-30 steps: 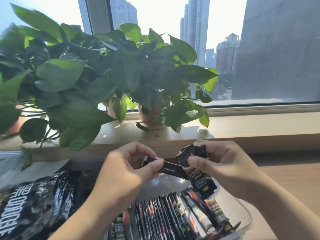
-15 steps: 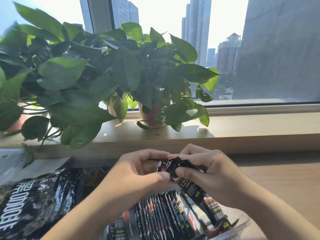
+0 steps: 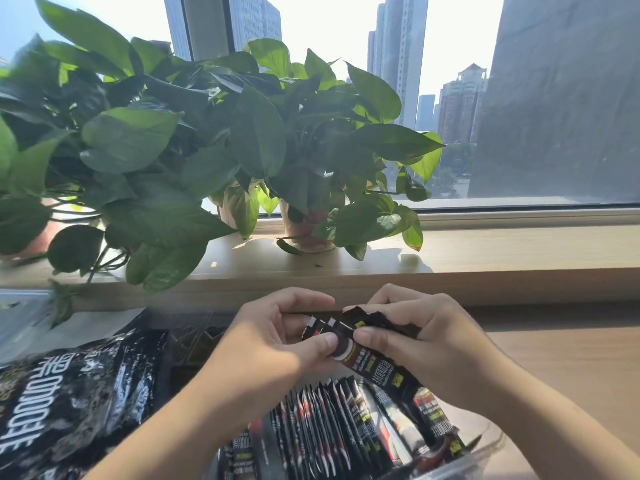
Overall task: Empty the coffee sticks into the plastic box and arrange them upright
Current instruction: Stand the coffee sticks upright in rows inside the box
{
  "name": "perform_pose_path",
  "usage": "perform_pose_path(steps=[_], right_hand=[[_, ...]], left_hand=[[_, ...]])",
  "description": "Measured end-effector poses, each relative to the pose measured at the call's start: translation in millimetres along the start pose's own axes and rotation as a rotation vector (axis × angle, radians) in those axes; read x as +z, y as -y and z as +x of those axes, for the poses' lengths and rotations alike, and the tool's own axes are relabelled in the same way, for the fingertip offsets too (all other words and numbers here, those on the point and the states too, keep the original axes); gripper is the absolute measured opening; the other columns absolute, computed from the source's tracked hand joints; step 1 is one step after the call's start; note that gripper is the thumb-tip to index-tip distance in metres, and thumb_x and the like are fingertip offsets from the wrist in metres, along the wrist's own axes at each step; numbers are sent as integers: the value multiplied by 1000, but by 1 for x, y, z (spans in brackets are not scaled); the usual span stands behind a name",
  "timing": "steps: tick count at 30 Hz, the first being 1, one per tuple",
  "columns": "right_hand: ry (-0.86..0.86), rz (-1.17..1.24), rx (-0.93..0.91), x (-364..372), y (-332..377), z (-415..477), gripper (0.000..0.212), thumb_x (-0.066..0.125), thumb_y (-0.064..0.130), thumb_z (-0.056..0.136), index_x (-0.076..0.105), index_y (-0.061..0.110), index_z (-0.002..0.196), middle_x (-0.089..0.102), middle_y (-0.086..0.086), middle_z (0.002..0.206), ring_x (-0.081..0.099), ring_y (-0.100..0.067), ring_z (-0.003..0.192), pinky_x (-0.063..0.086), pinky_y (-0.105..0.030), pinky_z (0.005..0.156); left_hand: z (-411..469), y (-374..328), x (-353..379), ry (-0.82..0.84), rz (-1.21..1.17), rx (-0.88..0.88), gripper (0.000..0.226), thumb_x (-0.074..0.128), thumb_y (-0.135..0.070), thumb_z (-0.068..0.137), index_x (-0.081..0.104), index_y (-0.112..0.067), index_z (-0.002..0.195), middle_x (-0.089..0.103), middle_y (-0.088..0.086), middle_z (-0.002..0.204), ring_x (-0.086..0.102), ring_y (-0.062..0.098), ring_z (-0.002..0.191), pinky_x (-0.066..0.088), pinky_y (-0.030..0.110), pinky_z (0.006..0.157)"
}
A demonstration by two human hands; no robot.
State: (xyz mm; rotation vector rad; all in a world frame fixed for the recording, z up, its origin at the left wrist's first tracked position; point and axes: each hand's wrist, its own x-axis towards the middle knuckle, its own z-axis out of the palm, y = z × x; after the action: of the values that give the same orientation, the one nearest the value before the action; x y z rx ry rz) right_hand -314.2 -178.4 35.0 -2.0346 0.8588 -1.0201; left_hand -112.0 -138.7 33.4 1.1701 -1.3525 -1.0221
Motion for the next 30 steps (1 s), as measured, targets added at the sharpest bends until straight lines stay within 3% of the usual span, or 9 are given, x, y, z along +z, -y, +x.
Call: perform_pose_path(steps=[2,4,6,8,11,15,19,23,30], right_hand=[[-54,80,20,-2,0,0,18,71,32,82,81,19,77,61,-1,84,61,-17,65,53,-33,56],[-81,91,23,-6,-1,0,18,71,31,82,81,16,79,63,-1,82,63,-28,70,58,-46,62],[-86,90,22,-7,2,-1,22,73,30,78,82,22,97,69,7,82,67,-20,76,61,-42,70],[-99,86,31,-7,4,-2,41,77,32,70,75,35,111,77,13,88,73,-9,83,63,-34,75],[-138,-10,-1,-2,5,-2,48,84,45,58,72,45,104,78,0,82,73,-18,73,62,-39,69],[-143,5,-25,0,4,-1,44,88,48,55,62,27,85,71,-12,68,62,-31,57,54,-48,56],[-137,-48,-49,1,8,-2,31,86,41,61,67,20,74,69,-9,65,62,-28,53,54,-43,50],[-153,-36,-8,0,8,-3,25,86,39,60,70,23,71,70,-5,63,67,-22,51,54,-31,45],[-153,-72,-32,-1,9,-3,22,88,37,60,72,23,66,62,8,57,55,-8,46,46,-22,44]], left_hand=[[1,1,-1,-43,58,35,29,75,0,85,73,-25,100,78,11,96,75,27,92,60,47,85],[2,1,-2,-98,48,55,31,72,2,86,74,-27,94,76,14,97,75,27,93,62,41,78],[2,0,-2,-122,20,72,31,72,4,85,74,-27,90,73,20,98,74,30,89,63,36,73],[1,0,-2,-106,48,95,28,73,2,85,71,-26,89,72,23,94,73,36,87,63,41,73],[-1,-2,-1,-48,116,118,20,74,-6,86,65,-24,91,73,19,79,73,39,75,57,58,73],[-2,-3,2,-35,148,120,25,68,5,87,68,-15,72,71,6,66,63,20,60,51,41,66],[-2,-4,4,-65,154,114,28,67,9,85,72,-11,67,73,5,67,67,14,62,59,41,69],[-3,-6,5,-71,73,122,22,68,10,85,73,-7,71,73,8,70,66,9,64,56,17,59],[-1,-4,4,-118,-26,114,12,70,11,84,74,0,79,73,9,69,71,12,67,60,23,65]])
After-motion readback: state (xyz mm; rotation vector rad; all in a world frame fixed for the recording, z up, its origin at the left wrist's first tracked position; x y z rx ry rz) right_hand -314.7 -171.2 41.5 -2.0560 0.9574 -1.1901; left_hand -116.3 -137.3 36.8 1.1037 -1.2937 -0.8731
